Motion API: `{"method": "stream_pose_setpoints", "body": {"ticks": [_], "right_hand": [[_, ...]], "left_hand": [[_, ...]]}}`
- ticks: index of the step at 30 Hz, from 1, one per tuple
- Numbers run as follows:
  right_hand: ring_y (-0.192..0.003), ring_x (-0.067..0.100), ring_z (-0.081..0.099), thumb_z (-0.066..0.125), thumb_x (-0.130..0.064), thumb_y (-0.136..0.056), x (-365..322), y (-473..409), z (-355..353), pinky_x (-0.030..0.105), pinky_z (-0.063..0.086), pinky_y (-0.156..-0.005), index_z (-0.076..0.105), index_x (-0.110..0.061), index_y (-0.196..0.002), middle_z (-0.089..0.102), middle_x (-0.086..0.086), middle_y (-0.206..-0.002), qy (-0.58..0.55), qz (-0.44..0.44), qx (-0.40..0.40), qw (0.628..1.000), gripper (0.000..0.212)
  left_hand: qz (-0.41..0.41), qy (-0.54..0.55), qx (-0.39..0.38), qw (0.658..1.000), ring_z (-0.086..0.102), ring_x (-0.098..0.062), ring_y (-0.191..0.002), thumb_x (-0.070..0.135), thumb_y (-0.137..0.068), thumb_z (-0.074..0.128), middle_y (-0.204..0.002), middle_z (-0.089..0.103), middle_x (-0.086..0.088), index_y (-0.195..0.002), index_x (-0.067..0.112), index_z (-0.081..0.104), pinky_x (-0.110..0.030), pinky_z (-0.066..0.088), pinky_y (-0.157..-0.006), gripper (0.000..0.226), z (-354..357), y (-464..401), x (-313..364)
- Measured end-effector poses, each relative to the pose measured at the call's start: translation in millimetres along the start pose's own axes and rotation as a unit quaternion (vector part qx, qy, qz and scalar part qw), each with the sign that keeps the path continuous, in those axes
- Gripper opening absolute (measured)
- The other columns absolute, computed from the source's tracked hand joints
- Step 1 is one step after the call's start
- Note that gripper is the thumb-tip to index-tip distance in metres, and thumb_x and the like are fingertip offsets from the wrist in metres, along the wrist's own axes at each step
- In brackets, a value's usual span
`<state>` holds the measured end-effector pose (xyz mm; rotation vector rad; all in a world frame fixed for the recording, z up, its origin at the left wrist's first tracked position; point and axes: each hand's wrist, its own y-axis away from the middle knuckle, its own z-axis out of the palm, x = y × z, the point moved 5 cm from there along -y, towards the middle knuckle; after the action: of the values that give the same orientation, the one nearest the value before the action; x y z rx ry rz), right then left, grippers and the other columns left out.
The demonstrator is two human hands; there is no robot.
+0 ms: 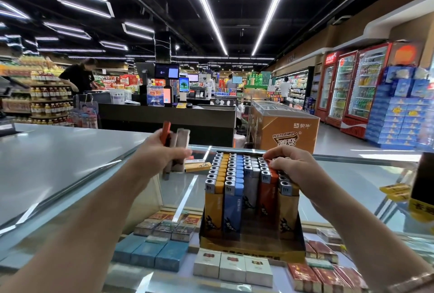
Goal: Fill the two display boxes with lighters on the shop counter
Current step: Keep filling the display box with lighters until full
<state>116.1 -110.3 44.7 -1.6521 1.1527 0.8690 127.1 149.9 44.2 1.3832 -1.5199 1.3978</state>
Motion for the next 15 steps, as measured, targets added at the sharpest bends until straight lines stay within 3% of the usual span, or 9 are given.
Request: {"method": "stream_pose_setpoints", "body": {"ticks": [4, 7, 9, 12, 15], "right_hand": [[-0.049, -0.002, 0.058, 0.052, -0.003, -0.088, 0, -1, 0, 0.010, 0.042, -0.043, 0.063, -0.011, -0.091, 0.060, 0.006, -0.080, 0.012, 0.007, -0.009, 1.000, 0.014], [-0.060, 0.007, 0.059, 0.053, -0.005, -0.088, -1, 0, 1, 0.012, 0.043, -0.046, 0.062, -0.012, -0.091, 0.061, 0.005, -0.081, 0.020, 0.011, -0.017, 1.000, 0.012], [-0.066, 0.014, 0.061, 0.054, -0.009, -0.089, -2, 2, 0, 0.018, 0.047, -0.049, 0.061, -0.014, -0.091, 0.064, 0.010, -0.086, 0.013, 0.002, -0.011, 1.000, 0.009], [-0.078, 0.016, 0.063, 0.058, -0.015, -0.088, -14, 6, -11, 0.029, 0.053, -0.064, 0.062, -0.021, -0.088, 0.065, 0.006, -0.091, 0.029, -0.087, 0.062, 0.994, 0.007], [-0.083, 0.011, 0.064, 0.065, -0.014, -0.084, -34, 14, -12, 0.032, 0.054, -0.079, 0.062, -0.026, -0.087, 0.067, -0.003, -0.085, 0.005, -0.192, 0.076, 0.978, 0.012]], "left_hand": [[0.106, 0.184, -0.023, 0.977, 0.068, -0.012, -0.070, 0.016, -0.060, 0.073, -0.091, 0.062, -0.005, -0.100, 0.029, 0.056, -0.028, 0.054, -0.059, 0.045, 20, 15, 35], [0.114, 0.239, -0.026, 0.964, 0.068, -0.011, -0.070, 0.018, -0.060, 0.072, -0.092, 0.067, -0.004, -0.104, 0.029, 0.058, -0.028, 0.055, -0.056, 0.047, 38, 18, 51], [0.112, 0.262, -0.025, 0.958, 0.067, -0.008, -0.064, 0.020, -0.061, 0.071, -0.082, 0.070, 0.001, -0.101, 0.024, 0.057, -0.023, 0.051, -0.050, 0.043, 51, 18, 61], [0.116, 0.284, -0.026, 0.951, 0.064, -0.003, -0.057, 0.024, -0.061, 0.072, -0.067, 0.068, 0.010, -0.097, 0.021, 0.055, -0.017, 0.045, -0.045, 0.040, 69, 18, 71], [0.135, 0.264, -0.038, 0.954, 0.065, -0.004, -0.059, 0.028, -0.062, 0.071, -0.069, 0.069, 0.008, -0.094, 0.021, 0.054, -0.017, 0.045, -0.045, 0.037, 79, 23, 75]]}}
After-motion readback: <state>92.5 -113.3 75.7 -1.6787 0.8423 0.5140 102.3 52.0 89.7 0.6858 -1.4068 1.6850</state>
